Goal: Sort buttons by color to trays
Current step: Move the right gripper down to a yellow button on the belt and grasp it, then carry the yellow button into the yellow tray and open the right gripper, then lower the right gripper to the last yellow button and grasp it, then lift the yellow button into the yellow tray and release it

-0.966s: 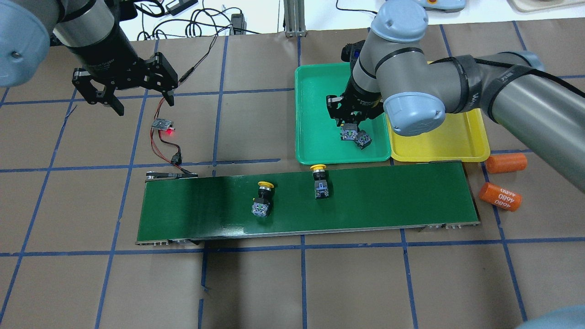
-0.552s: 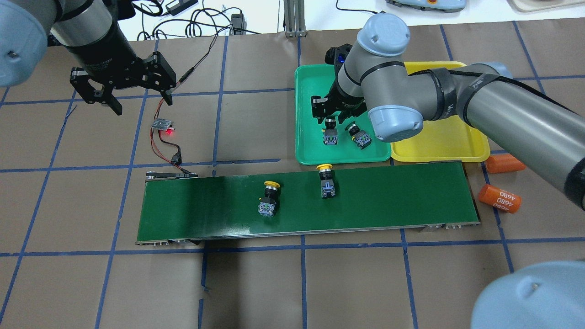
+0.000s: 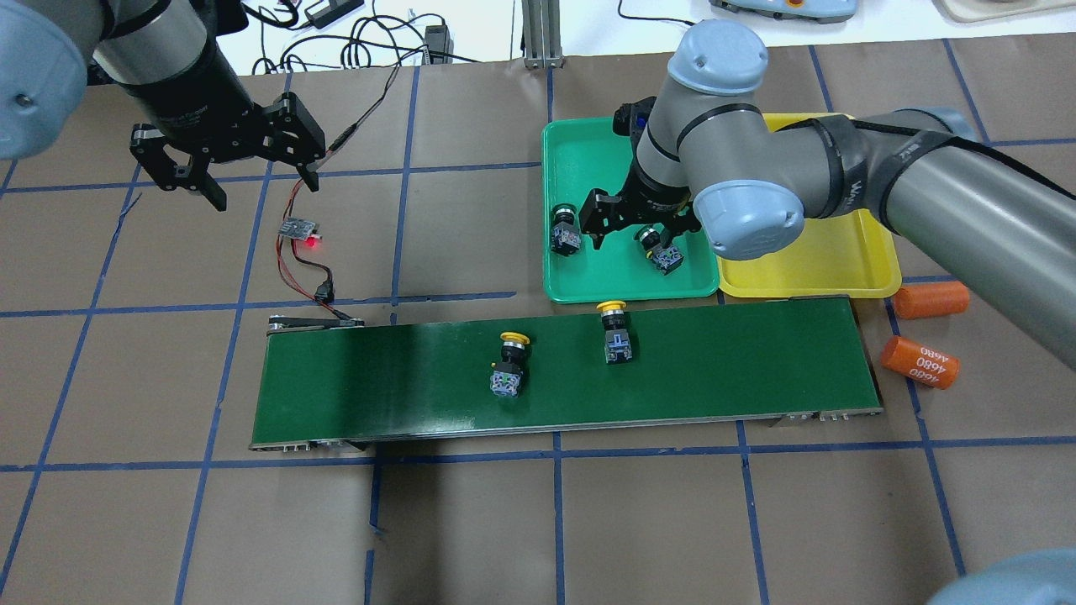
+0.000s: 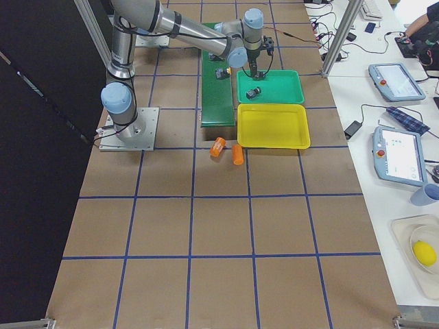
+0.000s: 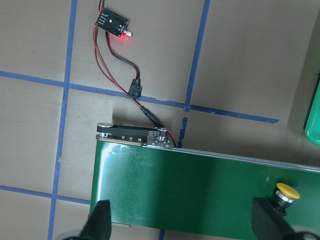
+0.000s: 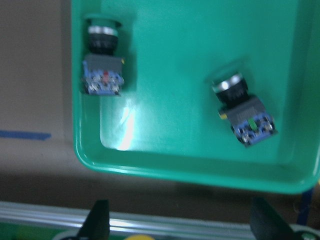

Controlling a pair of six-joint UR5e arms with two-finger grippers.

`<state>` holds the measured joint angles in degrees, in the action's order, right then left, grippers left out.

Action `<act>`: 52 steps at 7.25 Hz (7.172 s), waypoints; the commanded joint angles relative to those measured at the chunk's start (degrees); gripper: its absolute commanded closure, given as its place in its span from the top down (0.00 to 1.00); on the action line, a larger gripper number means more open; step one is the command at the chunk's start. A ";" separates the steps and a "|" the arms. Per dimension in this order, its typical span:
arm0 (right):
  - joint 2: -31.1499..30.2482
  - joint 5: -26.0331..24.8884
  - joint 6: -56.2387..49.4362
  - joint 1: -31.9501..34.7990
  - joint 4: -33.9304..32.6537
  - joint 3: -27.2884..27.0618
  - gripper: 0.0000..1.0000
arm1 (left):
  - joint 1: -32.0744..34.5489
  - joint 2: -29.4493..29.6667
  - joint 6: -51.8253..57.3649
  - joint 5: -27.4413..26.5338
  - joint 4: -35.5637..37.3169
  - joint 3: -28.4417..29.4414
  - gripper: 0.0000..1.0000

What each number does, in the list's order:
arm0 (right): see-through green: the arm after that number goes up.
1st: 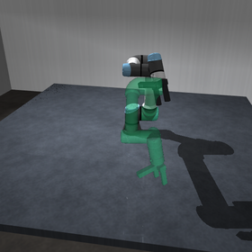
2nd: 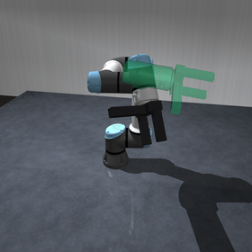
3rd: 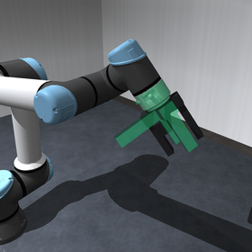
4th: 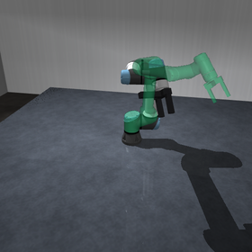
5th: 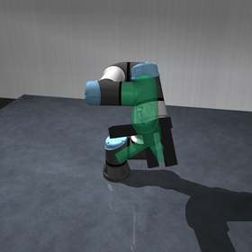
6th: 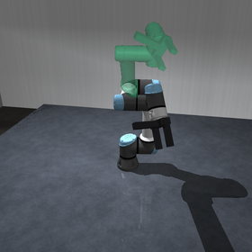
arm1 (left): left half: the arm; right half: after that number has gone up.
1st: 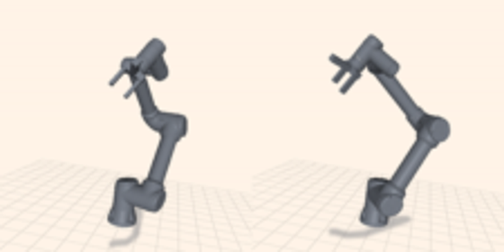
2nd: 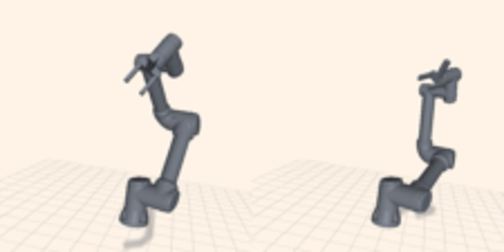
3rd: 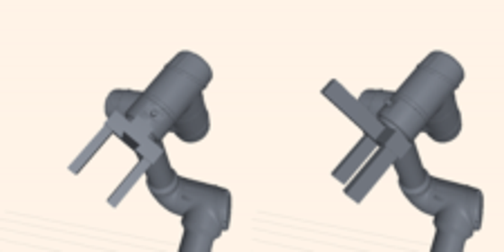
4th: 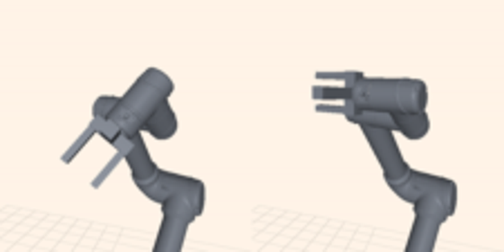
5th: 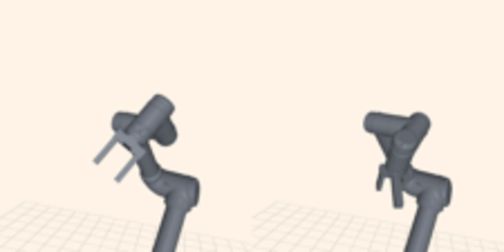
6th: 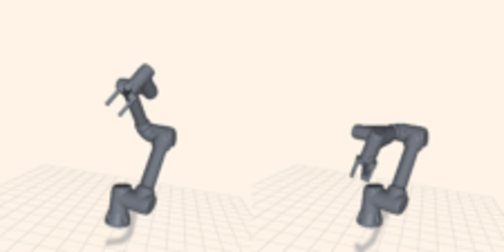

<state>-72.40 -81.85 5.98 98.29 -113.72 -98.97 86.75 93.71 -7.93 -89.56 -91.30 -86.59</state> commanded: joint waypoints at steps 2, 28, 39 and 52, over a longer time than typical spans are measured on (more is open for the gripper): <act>-1.51 -0.16 1.65 -0.47 7.99 -2.70 1.00 | -0.09 0.07 -0.07 0.18 0.07 -0.07 1.00; -11.01 -5.52 14.14 -2.68 6.50 -4.81 1.00 | -0.52 -0.36 0.10 -0.61 0.42 0.19 1.00; -5.04 1.78 13.88 -2.05 6.49 -13.61 0.48 | -0.52 -0.28 0.10 -0.52 0.86 0.19 1.00; 13.76 -7.45 -0.70 -13.39 -8.53 12.13 0.45 | -0.61 -0.45 0.19 -0.52 0.86 0.10 1.00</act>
<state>-62.33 -89.30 6.24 85.09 -118.64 -87.13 86.13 93.19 -7.76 -90.06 -90.44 -86.55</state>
